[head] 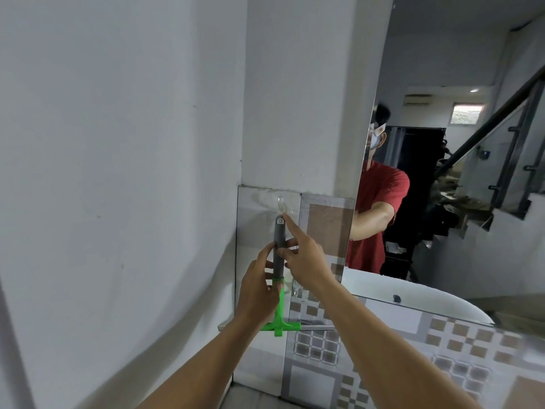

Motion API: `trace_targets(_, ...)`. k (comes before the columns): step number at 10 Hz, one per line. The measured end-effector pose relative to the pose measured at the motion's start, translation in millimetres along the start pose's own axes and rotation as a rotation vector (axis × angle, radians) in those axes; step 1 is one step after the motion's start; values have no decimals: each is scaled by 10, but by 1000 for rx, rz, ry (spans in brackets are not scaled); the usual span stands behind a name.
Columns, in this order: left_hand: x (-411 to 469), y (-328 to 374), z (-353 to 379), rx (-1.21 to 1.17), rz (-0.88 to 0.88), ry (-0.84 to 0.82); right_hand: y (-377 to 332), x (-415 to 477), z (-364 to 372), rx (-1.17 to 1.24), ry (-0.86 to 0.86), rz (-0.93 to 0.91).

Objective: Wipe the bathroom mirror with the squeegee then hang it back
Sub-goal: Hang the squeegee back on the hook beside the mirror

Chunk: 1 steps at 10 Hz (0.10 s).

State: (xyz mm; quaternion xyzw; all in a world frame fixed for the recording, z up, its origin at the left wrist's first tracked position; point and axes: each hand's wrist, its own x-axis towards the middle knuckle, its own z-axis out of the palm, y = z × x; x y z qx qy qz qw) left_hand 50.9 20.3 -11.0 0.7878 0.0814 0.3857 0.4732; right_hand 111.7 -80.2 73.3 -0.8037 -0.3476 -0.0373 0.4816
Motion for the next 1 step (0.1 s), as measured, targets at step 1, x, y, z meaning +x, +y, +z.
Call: trace_targets(1, -23, 10, -26, 23, 15, 17, -52, -68, -29, -11, -28, 19)
